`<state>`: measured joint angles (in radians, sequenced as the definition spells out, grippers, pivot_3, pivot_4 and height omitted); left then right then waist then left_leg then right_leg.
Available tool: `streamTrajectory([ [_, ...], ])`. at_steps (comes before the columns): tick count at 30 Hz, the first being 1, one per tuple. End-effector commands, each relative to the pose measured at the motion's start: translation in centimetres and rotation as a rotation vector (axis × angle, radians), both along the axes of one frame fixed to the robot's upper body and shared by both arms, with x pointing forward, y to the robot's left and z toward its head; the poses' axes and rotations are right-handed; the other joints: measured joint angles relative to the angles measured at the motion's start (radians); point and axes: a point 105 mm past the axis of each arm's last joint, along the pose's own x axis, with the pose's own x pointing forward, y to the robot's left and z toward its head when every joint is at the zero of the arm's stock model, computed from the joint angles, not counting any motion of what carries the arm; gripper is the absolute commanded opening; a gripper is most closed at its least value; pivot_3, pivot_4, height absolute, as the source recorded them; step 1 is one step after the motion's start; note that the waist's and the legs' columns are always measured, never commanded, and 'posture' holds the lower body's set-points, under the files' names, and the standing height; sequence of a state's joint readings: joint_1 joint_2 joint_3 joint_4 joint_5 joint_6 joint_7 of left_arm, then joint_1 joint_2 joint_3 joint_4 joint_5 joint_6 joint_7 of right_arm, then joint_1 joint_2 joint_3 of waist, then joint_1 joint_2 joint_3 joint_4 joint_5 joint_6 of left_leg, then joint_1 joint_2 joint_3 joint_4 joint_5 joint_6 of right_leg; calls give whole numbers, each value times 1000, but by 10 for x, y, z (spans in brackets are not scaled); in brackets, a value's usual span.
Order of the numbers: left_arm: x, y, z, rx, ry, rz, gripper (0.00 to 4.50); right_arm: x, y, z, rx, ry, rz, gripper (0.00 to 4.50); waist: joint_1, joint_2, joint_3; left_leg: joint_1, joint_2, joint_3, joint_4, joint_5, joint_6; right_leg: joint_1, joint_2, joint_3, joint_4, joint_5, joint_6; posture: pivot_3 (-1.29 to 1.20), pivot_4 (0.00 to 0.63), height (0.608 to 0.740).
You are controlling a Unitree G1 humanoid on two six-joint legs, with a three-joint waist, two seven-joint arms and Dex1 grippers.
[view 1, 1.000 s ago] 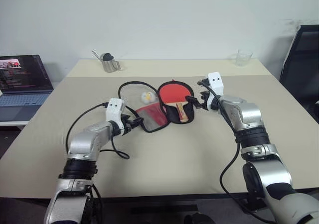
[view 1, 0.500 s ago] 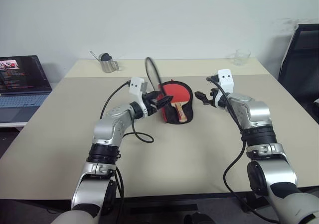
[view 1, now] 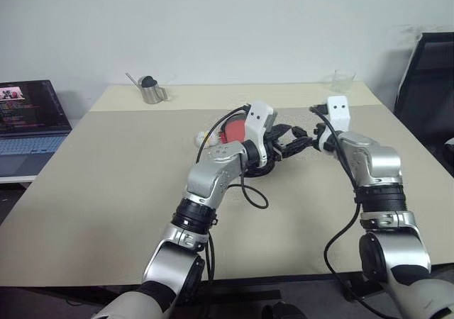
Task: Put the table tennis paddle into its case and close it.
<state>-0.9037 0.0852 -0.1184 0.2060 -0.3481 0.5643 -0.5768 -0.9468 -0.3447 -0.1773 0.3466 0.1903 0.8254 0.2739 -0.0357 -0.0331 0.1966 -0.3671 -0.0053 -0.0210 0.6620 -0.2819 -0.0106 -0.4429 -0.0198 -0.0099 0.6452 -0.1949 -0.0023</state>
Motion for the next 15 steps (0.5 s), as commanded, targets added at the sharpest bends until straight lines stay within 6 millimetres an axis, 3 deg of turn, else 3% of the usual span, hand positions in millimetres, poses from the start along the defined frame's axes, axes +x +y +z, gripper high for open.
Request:
streamTrajectory([
  [1, -5, 2, 18, 1, -81, -2, 3660, -4, -1, 15, 32, -31, 6, 4484, 0, 0, 0, 0, 0, 0, 0, 0, 0, 0, 0, 0, 0, -2, 3, 0, 150, 740],
  [6, -19, 23, 12, 82, -117, -47, 3660, -9, 21, 2, 243, 122, 111, 4484, -3, 0, 0, 1, 0, 2, 0, 0, 0, 1, 1, 2, 0, 0, 0, 0, 150, 740],
  [8, -30, 37, -1, 180, -126, -90, 3660, -10, 26, -1, 270, 127, 123, 4484, -5, 0, 0, 1, 0, 2, 0, 0, 0, 0, 1, 2, -1, 1, -1, 0, 150, 740],
  [12, -41, 109, -27, 340, -64, -26, 3660, -12, 45, -23, 394, 247, 170, 4484, -11, 0, 0, 1, 1, 1, -1, 0, 0, 0, 1, 1, 0, 1, -2, 0, 150, 740],
  [15, -50, 144, -33, 384, -32, 23, 3660, -14, 60, -29, 443, 297, 217, 4484, -10, 1, 0, 0, 1, 0, 0, 0, 0, 0, 1, 0, 0, 0, -2, 0, 150, 740],
])
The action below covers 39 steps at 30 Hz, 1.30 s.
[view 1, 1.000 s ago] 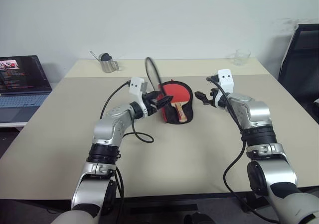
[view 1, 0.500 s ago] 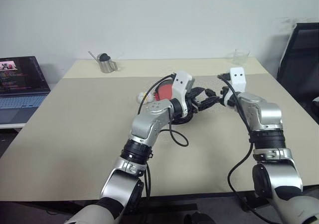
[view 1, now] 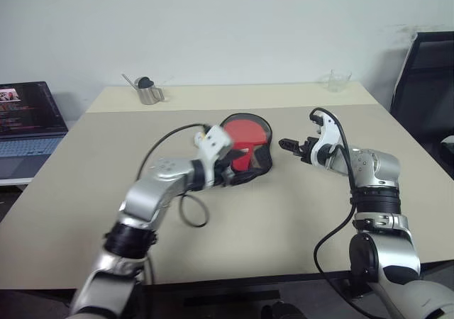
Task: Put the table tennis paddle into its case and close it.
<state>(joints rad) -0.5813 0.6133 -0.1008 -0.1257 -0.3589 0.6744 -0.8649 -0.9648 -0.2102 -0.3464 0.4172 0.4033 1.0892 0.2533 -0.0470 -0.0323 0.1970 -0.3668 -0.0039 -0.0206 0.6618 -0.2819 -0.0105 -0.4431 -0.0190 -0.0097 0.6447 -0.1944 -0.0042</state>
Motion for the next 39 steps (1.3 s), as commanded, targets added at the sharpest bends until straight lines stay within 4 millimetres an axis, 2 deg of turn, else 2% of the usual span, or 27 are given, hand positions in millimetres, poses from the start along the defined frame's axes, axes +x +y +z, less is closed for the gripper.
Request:
streamTrajectory([
  [1, -15, 19, 21, 2, -71, -16, 3660, -2, 16, 10, 74, -1, 58, 4484, 2, 0, 0, 0, 0, 0, 0, 0, 0, 0, 0, -1, 0, 0, 0, 0, 150, 740],
  [5, -39, 33, 17, 16, -36, -43, 3660, -5, 37, 0, 129, 53, 119, 4484, 13, 0, 0, -1, -2, -1, 0, 0, 0, 1, 0, -1, -1, 0, 0, 0, 150, 740],
  [11, -46, 34, 14, 23, -33, -8, 3660, 2, 48, -13, 178, 108, 113, 4484, 16, 0, 0, -1, -2, -1, 1, 0, 0, 1, 0, -1, -2, 0, 1, 0, 150, 740],
  [15, -47, 32, 15, 17, -37, 13, 3660, 9, 43, -17, 186, 115, 82, 4484, 13, 0, 0, 0, -1, -1, 1, 0, 0, 1, 0, -1, -1, 0, 0, 0, 150, 740],
  [19, -47, 37, 13, 35, -31, 46, 3660, 16, 26, -17, 146, 96, 27, 4484, 14, 0, 0, 0, -1, -1, 1, 0, 0, 2, 0, -1, -1, 0, 0, 0, 150, 740],
  [22, -47, 36, 14, 36, -34, 47, 3660, 18, 26, -15, 161, 90, 28, 4484, 14, 0, 0, 0, -2, -1, 1, 0, 0, 1, 0, -1, -2, 0, 0, 0, 150, 740],
  [31, -43, 34, 17, 40, -46, 45, 3660, 19, 54, -28, 173, 119, 65, 4484, 4, 0, 0, 0, -1, 0, 0, 0, 0, 1, 0, 0, -1, 0, 0, 0, 150, 740],
  [35, -43, 33, 16, 39, -46, 43, 3660, 17, 73, -26, 202, 103, 113, 4484, 1, 0, 0, 1, -1, 0, 0, 0, 0, 2, 0, 0, -1, 0, 0, 0, 150, 740],
  [38, -44, 33, 17, 39, -47, 44, 3660, 16, 79, -27, 206, 106, 128, 4484, -3, 0, 0, 1, 0, 0, 0, 0, 0, 1, 0, 0, -1, 0, 0, 0, 150, 740],
  [39, -44, 33, 17, 40, -47, 46, 3660, 16, 79, -28, 203, 107, 126, 4312, -4, 0, 0, 1, 0, 0, 0, 0, 0, 1, 0, 0, -1, 0, 0, 0, 150, 740],
])
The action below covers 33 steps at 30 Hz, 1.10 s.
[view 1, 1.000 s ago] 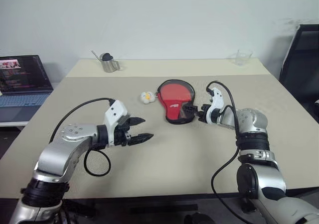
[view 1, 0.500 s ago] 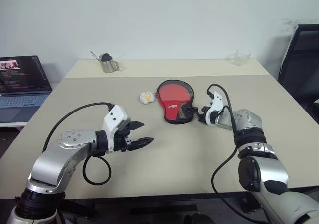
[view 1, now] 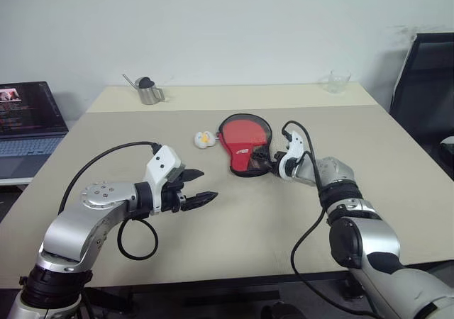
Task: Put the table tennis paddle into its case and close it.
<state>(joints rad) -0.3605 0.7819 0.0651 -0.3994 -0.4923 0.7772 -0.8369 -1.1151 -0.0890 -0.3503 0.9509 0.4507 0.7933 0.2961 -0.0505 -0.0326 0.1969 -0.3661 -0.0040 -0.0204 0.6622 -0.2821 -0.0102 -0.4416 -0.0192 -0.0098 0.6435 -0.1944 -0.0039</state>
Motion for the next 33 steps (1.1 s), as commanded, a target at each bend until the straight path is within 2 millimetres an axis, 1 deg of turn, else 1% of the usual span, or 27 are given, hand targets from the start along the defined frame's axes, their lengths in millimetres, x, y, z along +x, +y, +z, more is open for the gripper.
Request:
streamTrajectory([
  [1, -2, -3, 11, 4, -50, -14, 3660, 1, 9, 11, 13, -30, 27, 4107, 0, 0, 0, 0, 0, 0, 0, 0, 0, 0, 0, 0, 0, 0, 0, 0, 150, 740],
  [2, -2, -3, 11, 6, -50, -13, 3660, 1, 9, 11, 13, -31, 27, 3865, 0, 0, 0, 0, 0, 0, 0, 0, 0, 0, 0, 0, 0, 0, 0, 0, 150, 740],
  [3, -2, -2, 10, 7, -51, -12, 3660, 1, 8, 11, 12, -32, 24, 3533, 0, 0, 0, 0, 0, 0, 0, 0, 0, 0, 0, 0, 0, 0, 0, 0, 150, 740],
  [8, -2, -1, 11, 10, -54, -7, 3660, 4, 3, 11, -2, -37, 6, 1738, 0, 0, 0, 0, 0, 0, 0, 0, 0, 0, 0, 0, 0, 0, 0, 0, 150, 740],
  [13, -1, -1, 11, 12, -58, -7, 3660, 4, 2, 10, -17, -44, 6, 74, 0, 0, 0, 0, 0, 0, 0, 0, 0, 0, 0, 0, 0, 0, 0, 0, 150, 740],
  [14, -1, -1, 11, 12, -59, -7, 3660, 4, 2, 9, -21, -45, 8, 13, 0, 0, 0, 0, 0, 0, 0, 0, 0, 0, 0, 0, 0, 0, 0, 0, 150, 740],
  [23, 2, -3, 11, 14, -62, -14, 3660, 1, -3, 5, -48, -34, 21, 13, 2, 0, 0, 0, -1, 0, 0, 0, 0, 0, 0, 0, 0, 0, 0, 0, 150, 740],
  [25, 2, -4, 11, 14, -62, -19, 3660, -3, -5, 1, -67, -22, 51, 13, 3, 0, 0, -1, -1, -1, 0, 0, 0, 0, 0, 0, 0, 0, 0, 0, 150, 740],
  [28, 2, -5, 11, 14, -62, -22, 3660, -14, -13, -6, -107, 5, 105, 13, 8, 0, 0, -1, -1, -1, 0, 0, 0, 0, 0, -1, -1, 0, 0, 0, 150, 740],
  [31, 3, -5, 10, 18, -59, -25, 3660, -27, -24, -9, -147, 9, 151, 13, 16, 0, 0, -1, -1, -1, -1, 0, 0, 0, 0, -1, -1, 0, 0, 0, 150, 740],
  [33, 4, -5, 9, 21, -58, -27, 3660, -39, -27, -11, -171, 18, 192, 13, 20, 0, 0, -1, -1, -1, -1, 0, 0, 0, 0, -1, -1, 0, 0, 0, 150, 740],
])
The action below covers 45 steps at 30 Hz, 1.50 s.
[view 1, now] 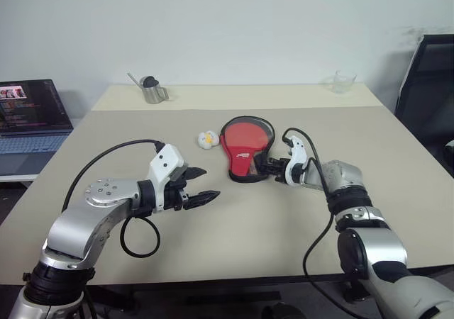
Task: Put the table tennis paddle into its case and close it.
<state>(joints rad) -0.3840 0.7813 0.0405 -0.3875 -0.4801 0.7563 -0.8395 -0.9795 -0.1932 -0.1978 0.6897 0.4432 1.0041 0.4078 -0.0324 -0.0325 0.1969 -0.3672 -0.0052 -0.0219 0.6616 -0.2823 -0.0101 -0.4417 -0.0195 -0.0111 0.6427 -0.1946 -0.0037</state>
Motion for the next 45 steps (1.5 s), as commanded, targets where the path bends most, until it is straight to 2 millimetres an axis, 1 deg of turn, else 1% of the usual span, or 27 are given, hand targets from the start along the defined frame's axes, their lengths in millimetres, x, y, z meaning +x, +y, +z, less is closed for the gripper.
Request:
streamTrajectory([
  [1, 2, 0, 7, 10, -39, -10, 3660, -25, 0, -2, -51, 23, 105, 13, 2, 0, 0, 0, 0, 0, 0, 0, 0, 0, 0, 0, 0, 0, 0, 0, 150, 740],
  [4, 4, -1, 8, 15, -40, -20, 3660, -54, 0, -10, -89, 56, 195, 13, 4, -1, 0, 0, 0, 0, 0, 0, 0, 0, 0, 0, 0, -2, 4, 0, 150, 740],
  [6, 5, -1, 7, 20, -39, -25, 3660, -69, -2, -13, -107, 68, 227, 13, 4, -1, 0, 0, 0, -1, 0, 0, 0, 0, 0, -1, 0, -3, 4, 0, 150, 740],
  [8, 6, -1, 6, 23, -36, -32, 3660, -88, -5, -16, -111, 89, 276, 13, 3, -1, 0, 0, 0, -1, 0, 0, 0, 0, 0, -1, 0, -3, 4, 0, 150, 740],
  [14, 8, -1, 4, 32, -23, -58, 3660, -122, -13, -19, -126, 120, 326, 13, 1, -1, 0, 1, 0, -1, 0, 0, 0, 1, 0, -1, 0, -3, 4, 0, 150, 740],
  [16, 9, -1, 4, 34, -21, -64, 3660, -128, -13, -20, -127, 116, 342, 13, 1, -1, 0, 1, 0, -1, 0, 0, 0, 1, 1, -1, 0, -3, 4, 0, 150, 740],
  [20, 11, -5, 3, 39, -10, -88, 3660, -135, -18, -25, -132, 123, 327, 13, 1, -1, -1, 1, 0, 0, 0, 0, 0, 1, 1, -1, 0, -4, 5, 0, 150, 740],
  [23, 12, -6, 1, 41, -3, -96, 3660, -146, -19, -31, -139, 142, 354, 13, 2, -1, -1, 0, -1, -1, 0, 0, 0, 1, 1, -1, 0, -4, 5, 0, 150, 740],
  [29, 13, -9, -2, 52, 22, -126, 3660, -168, -13, -35, -110, 156, 412, 13, 2, -1, -1, 0, -1, -1, 0, 0, 0, 1, 1, -1, 0, -5, 6, 0, 150, 740],
  [34, 15, -13, -1, 65, 33, -153, 3660, -180, -9, -35, -81, 163, 433, 13, 0, -1, -1, 0, -1, -1, 0, 0, 0, 1, 1, -1, 0, -5, 6, 0, 150, 740],
  [45, 17, -14, 0, 77, 40, -169, 3660, -189, -7, -36, -72, 187, 443, 13, 0, -1, -1, 0, 0, 0, 0, 0, 0, 1, 2, 0, 0, -5, 6, 0, 150, 740],
])
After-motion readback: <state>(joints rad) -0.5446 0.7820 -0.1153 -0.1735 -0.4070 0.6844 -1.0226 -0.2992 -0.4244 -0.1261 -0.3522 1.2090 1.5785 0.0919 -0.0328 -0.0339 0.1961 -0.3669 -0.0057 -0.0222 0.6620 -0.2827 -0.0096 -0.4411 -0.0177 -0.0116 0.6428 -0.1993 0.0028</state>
